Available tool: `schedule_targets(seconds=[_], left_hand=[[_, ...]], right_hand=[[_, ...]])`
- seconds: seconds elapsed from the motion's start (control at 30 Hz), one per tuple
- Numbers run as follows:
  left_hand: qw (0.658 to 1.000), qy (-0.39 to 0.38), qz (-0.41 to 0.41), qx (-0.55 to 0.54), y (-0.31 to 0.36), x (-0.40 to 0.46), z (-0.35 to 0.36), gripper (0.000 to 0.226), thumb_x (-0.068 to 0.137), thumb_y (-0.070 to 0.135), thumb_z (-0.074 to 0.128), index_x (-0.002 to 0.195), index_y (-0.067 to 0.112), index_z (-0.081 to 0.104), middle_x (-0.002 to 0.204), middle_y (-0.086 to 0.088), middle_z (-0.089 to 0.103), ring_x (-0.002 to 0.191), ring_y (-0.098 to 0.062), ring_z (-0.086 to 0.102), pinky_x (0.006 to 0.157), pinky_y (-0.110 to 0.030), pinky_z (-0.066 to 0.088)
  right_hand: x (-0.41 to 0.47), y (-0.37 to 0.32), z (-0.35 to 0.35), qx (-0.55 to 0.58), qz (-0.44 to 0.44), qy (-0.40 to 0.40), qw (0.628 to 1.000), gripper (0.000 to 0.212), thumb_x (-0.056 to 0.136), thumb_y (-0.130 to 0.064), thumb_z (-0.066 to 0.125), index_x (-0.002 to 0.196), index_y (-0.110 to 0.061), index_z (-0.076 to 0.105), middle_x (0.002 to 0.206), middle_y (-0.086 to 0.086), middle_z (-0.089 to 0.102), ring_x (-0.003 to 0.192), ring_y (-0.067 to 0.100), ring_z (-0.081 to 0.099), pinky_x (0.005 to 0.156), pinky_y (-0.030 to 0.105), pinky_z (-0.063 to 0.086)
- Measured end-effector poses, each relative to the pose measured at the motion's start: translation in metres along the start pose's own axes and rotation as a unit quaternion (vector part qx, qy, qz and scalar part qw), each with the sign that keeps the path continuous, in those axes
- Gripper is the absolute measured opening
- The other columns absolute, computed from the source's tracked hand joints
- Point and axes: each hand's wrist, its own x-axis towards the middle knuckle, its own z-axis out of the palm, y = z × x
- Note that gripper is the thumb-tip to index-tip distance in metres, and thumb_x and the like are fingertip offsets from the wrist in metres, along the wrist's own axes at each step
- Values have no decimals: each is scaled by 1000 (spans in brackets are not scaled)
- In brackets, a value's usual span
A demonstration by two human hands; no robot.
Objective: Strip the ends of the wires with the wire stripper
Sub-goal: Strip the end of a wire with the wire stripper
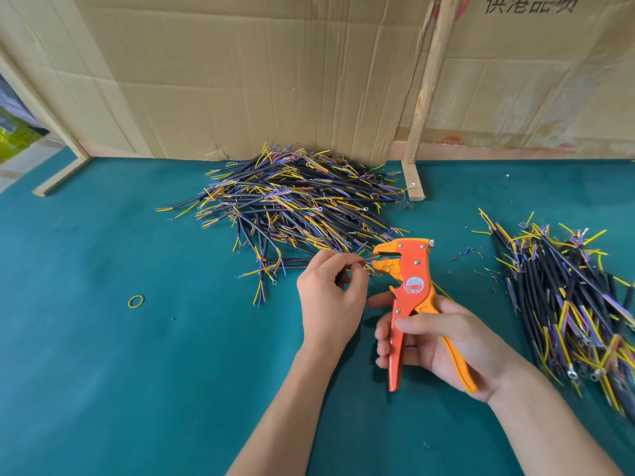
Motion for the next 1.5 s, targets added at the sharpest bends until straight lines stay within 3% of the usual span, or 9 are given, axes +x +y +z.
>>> schedule_targets(seconds=[0.43,0.63,0.93,1.5], left_hand=[[1000,-2,-2,-13,0,-1,0,15,77,10,60,72,14,73,68,6,60,64,-17,54,59,-14,38],[1000,-1,4,-12,0,-1,0,15,77,9,60,71,14,73,68,3,60,64,-17,54,58,-19,40],[1000,1,8,-9,0,-1,0,16,77,10,59,72,14,74,68,4,60,65,-16,54,59,-12,37],[1000,-1,-4,-16,-1,-1,0,16,78,9,59,73,14,73,68,7,59,65,-14,54,60,-14,38]], right_hand=[[1,-1,4,14,1,22,1000,27,84,-18,73,102,2,70,74,20,52,59,33,52,57,44,51],[1,-2,6,15,3,15,1000,27,77,-24,81,91,-4,69,71,18,51,56,31,51,55,43,50],[1,-1,5,14,2,16,1000,25,78,-23,82,85,-6,65,70,17,49,54,30,48,54,42,47],[2,-2,4,22,8,7,1000,26,77,-23,83,86,-5,66,71,19,51,56,31,50,56,42,49]])
